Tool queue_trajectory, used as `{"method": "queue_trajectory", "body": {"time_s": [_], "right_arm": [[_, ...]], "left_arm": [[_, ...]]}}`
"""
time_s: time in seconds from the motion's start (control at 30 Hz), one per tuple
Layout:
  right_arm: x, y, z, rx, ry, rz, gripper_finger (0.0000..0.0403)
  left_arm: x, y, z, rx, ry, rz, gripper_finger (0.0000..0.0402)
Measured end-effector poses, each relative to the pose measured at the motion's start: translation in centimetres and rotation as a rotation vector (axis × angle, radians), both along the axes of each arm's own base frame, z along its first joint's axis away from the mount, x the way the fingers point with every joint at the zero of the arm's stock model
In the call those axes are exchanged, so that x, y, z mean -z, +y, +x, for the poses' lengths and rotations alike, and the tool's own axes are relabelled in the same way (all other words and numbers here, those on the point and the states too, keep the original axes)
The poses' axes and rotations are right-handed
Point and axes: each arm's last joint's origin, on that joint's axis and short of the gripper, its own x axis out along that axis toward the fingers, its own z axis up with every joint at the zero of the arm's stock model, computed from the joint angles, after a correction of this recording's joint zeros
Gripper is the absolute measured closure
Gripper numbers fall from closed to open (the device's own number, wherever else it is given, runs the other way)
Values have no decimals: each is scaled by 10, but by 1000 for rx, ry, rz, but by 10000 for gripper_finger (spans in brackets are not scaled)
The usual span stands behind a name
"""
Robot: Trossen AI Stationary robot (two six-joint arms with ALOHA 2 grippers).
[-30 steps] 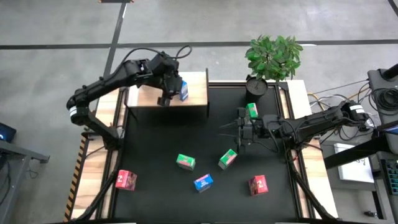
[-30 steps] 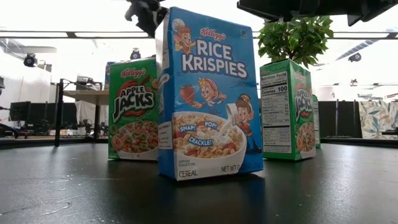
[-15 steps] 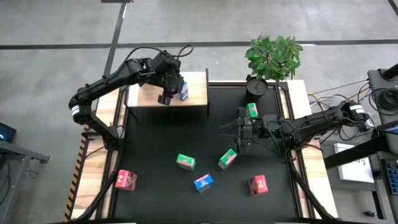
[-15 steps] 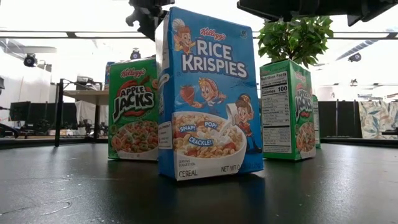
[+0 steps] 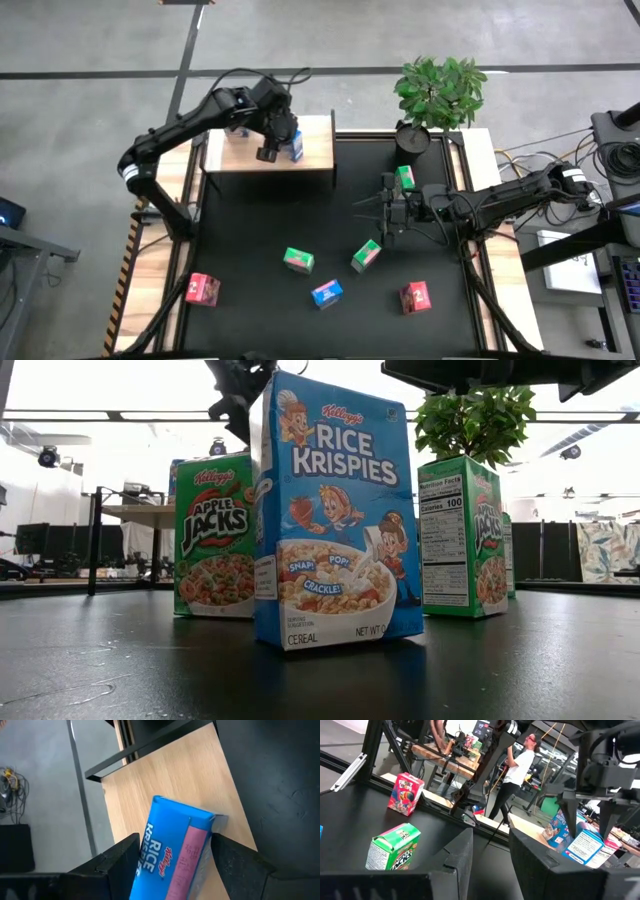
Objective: Stack cereal on shelf
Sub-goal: Put the top blue cereal box on the shelf aligned with the other blue cereal box
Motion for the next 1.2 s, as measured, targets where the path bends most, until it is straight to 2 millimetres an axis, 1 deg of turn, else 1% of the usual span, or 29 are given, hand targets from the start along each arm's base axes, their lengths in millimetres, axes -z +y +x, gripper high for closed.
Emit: {"method": "queue_trajectory", "body": {"time_s": [0.13, 0.43, 0.53, 0.67, 0.9, 1.0, 1.2], "right_arm": [[0, 0, 0, 0, 0, -1, 289], [0, 0, 0, 1, 0, -4, 291], [0, 0, 0, 1, 0, -4, 291], [0, 0, 0, 2, 0, -4, 291], [0, 0, 0, 2, 0, -3, 291], [0, 0, 0, 2, 0, -3, 291], [0, 0, 0, 2, 0, -3, 291]], "left_arm": [[3, 1, 2, -1, 8, -6, 186], [1, -1, -1, -28, 2, -25, 243], [0, -1, -2, -36, 0, -29, 251], [-1, -3, -4, -61, -8, -46, 253], [-11, -11, -19, -110, -8, -83, 253], [-13, -16, -29, -151, 27, -105, 253], [-20, -25, -53, -290, 89, -132, 253]]}}
